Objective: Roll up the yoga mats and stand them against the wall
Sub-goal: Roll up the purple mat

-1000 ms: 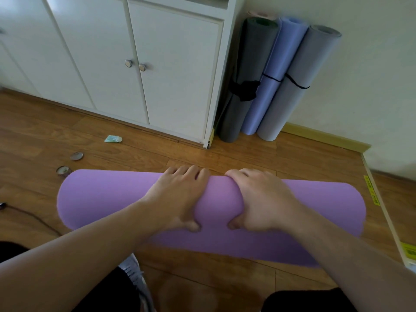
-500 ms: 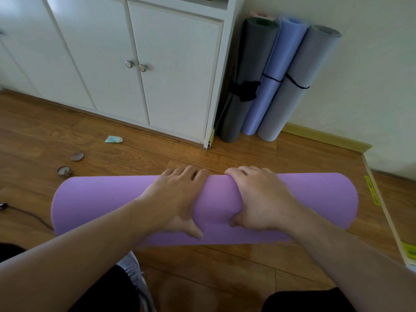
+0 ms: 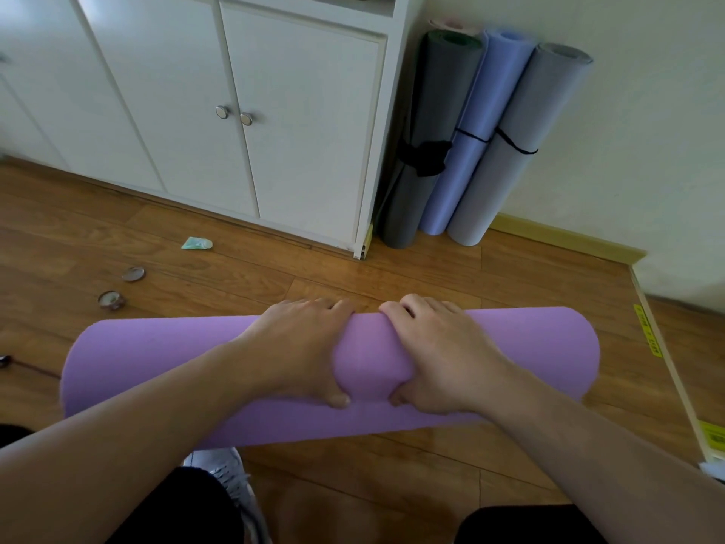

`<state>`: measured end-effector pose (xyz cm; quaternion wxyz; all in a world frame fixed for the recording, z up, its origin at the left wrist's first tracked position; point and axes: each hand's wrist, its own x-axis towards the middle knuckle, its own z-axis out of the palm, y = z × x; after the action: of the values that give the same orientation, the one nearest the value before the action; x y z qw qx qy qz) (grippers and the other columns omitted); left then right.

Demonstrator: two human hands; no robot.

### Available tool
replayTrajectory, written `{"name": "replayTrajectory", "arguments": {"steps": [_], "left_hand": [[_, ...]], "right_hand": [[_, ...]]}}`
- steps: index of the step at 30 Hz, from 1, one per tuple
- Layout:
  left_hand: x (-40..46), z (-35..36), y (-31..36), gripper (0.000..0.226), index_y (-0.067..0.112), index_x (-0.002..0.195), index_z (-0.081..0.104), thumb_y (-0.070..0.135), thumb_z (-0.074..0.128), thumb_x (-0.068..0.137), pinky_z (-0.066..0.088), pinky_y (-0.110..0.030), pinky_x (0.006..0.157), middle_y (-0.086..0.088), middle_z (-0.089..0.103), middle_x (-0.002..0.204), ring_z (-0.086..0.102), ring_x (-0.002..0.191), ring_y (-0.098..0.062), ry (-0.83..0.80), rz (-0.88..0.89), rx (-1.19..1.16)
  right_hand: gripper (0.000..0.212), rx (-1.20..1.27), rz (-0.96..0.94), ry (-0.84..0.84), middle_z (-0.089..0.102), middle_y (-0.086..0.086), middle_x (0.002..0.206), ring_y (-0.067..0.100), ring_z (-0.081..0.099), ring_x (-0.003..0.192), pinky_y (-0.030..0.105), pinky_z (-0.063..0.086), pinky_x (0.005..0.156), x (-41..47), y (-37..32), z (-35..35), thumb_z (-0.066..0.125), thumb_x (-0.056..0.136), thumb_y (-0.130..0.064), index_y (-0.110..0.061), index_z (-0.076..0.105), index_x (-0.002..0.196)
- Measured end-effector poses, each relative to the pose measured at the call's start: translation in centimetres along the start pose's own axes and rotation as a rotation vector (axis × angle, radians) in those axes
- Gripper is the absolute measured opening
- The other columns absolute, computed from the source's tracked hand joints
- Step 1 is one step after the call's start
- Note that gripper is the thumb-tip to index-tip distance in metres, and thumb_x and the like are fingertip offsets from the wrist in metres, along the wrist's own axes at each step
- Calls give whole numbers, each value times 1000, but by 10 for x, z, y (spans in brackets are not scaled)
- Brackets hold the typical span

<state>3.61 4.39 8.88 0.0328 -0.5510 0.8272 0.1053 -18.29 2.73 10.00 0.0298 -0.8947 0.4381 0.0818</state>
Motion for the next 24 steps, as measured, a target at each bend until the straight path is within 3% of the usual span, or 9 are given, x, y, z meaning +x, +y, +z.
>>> {"name": "replayTrajectory", "arguments": {"steps": [5,7,12,14,16,18,21,24], "left_hand": [[0,4,3,128,25,150,27,85,79,49,42,-43,110,4,46,146,50,132,-23,-13,49,121],[1,8,5,122,24,148,30,79,83,52,43,-42,109,3,49,144,51,130,-23,-2,40,138],[5,0,0,103,30,135,44,73,81,49,46,-37,93,9,60,130,59,117,-19,22,-20,67],[3,-4,-1,97,32,129,47,75,78,48,41,-33,79,12,62,121,60,108,-17,15,-32,24],[1,-6,0,95,33,129,47,77,79,50,37,-31,76,13,62,119,60,106,-16,-8,-32,4],[-1,-7,2,98,33,134,45,77,79,53,39,-31,82,12,60,126,59,113,-16,-2,-29,-5],[-4,-7,4,113,29,144,37,80,79,52,43,-36,102,8,50,139,53,125,-19,27,-3,42],[-3,-2,9,118,25,142,34,81,82,50,42,-40,107,4,45,140,50,128,-23,39,23,156]], "right_hand": [[106,106,65,-33,52,-10,137,17,52,124,37,42,104,0,7,-7,86,62,-73,-35,39,149],[108,122,73,-46,52,-9,140,17,51,129,37,41,107,-1,5,-8,86,63,-74,-35,36,151],[138,25,32,-6,31,3,156,26,31,146,40,25,126,-5,-2,-5,87,65,-72,-23,4,165],[136,-30,6,13,33,2,152,27,34,143,41,28,124,-3,-3,1,88,62,-71,-22,11,163],[125,-18,-4,32,40,0,148,25,42,137,40,34,119,0,-1,5,88,62,-69,-24,22,158],[115,-4,-15,59,44,-3,144,23,46,132,39,38,114,2,2,5,86,63,-69,-27,29,154],[110,17,-8,74,48,-6,141,20,49,130,38,40,111,2,7,0,84,61,-71,-30,34,151],[111,90,40,20,51,-10,140,17,50,129,37,42,107,1,8,-3,84,58,-76,-34,36,150]]}}
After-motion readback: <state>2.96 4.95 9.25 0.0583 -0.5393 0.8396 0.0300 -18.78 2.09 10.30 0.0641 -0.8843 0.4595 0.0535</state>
